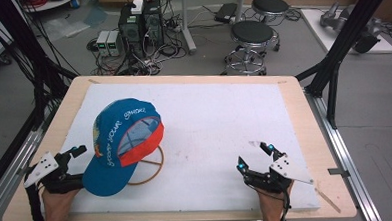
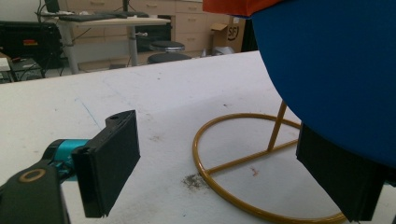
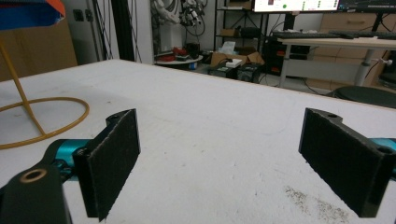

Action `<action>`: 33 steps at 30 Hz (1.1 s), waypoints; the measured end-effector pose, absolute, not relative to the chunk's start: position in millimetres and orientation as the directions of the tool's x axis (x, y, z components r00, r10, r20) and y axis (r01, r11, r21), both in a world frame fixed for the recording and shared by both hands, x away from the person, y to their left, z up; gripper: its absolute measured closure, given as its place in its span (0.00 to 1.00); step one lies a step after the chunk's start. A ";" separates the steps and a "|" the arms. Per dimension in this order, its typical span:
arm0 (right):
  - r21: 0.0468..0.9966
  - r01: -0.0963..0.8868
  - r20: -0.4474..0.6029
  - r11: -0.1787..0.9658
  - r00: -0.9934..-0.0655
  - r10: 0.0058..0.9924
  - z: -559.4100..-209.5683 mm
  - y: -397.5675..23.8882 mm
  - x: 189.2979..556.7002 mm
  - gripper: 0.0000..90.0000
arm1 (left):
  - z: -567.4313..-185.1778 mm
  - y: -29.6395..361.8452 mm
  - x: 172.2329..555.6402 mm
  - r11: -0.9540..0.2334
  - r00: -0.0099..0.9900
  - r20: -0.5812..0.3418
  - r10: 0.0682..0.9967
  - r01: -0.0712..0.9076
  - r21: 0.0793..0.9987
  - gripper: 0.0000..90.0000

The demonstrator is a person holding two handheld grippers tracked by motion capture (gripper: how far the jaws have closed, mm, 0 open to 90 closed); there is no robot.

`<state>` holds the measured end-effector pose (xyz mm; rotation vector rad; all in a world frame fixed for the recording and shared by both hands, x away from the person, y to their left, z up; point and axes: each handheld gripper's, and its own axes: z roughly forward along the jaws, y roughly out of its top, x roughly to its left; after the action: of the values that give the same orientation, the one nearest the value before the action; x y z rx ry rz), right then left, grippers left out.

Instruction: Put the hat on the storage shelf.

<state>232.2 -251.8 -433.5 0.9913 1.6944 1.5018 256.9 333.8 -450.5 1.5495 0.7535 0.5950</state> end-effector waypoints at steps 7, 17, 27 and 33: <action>0.991 0.123 0.007 0.061 -0.492 0.870 -443.0 -251.3 234.4 0.13 | -450.6 334.1 255.9 -0.032 0.655 -0.056 0.754 0.122 0.992 0.15; 0.995 0.089 -0.004 0.054 -0.482 0.876 -451.7 -251.4 229.5 0.13 | -450.8 337.2 242.6 -0.031 0.656 -0.052 0.753 0.114 0.993 0.15; 0.999 0.044 0.013 0.008 -0.463 0.886 -454.0 -254.8 224.2 0.13 | -451.2 340.6 220.0 -0.021 0.650 -0.049 0.758 0.099 0.995 0.15; 0.999 0.043 0.025 -0.006 -0.458 0.888 -454.5 -255.4 223.4 0.13 | -451.6 341.6 214.8 -0.014 0.644 -0.051 0.764 0.096 0.995 0.15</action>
<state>223.4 -255.4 -454.5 0.9873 1.5773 1.5455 214.8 341.6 -451.6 1.5153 0.7483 0.6168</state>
